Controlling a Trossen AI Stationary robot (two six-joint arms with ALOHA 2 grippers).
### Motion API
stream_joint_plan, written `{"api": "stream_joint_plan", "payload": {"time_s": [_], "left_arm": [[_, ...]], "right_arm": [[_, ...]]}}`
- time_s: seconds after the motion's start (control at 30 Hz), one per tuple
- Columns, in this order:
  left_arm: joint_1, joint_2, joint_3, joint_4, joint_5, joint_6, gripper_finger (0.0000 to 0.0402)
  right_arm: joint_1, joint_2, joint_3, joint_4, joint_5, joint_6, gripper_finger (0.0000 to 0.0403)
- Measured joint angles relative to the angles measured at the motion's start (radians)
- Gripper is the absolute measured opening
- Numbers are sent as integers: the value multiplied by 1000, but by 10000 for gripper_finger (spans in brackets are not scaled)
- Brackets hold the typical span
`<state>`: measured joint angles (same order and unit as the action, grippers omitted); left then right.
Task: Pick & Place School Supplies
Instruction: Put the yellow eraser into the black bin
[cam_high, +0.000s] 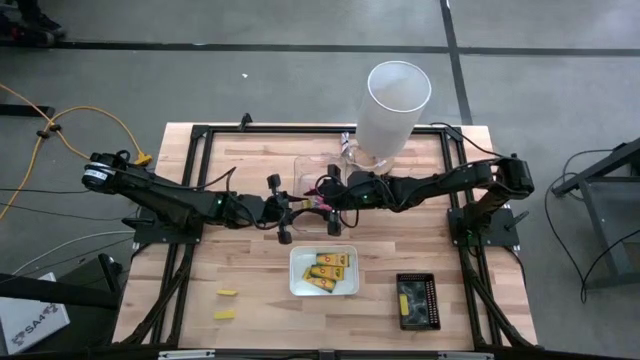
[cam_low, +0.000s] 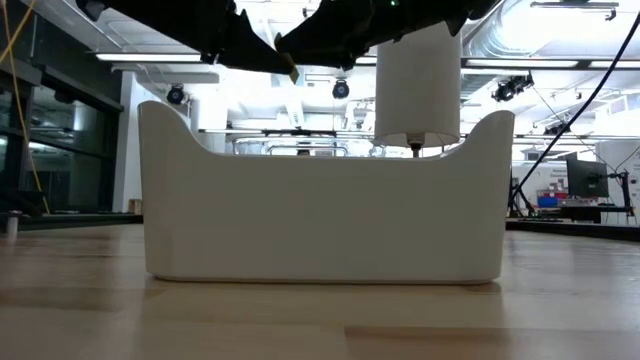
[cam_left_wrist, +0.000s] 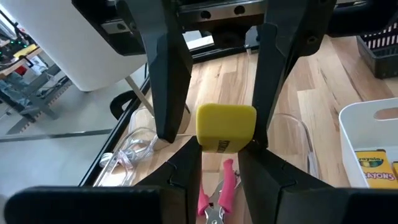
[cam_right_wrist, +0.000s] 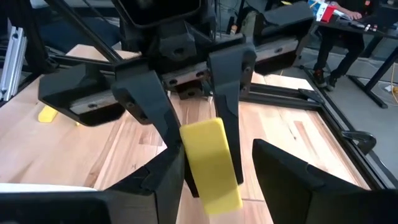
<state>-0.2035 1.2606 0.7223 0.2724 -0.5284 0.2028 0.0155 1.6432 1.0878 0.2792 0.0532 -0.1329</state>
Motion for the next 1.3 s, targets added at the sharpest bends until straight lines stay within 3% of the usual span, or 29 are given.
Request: {"api": "stream_joint_plan", "payload": {"time_s": [0.33, 0.83, 1.3], "left_arm": [[0, 0, 0, -1, 2, 0, 90], [0, 0, 0, -3, 2, 0, 90], [0, 0, 0, -3, 2, -42, 90]], "right_arm": [[11, 0, 0, 14, 0, -3, 174], [11, 0, 0, 13, -3, -6, 80], [18, 0, 0, 10, -1, 5, 78]]}}
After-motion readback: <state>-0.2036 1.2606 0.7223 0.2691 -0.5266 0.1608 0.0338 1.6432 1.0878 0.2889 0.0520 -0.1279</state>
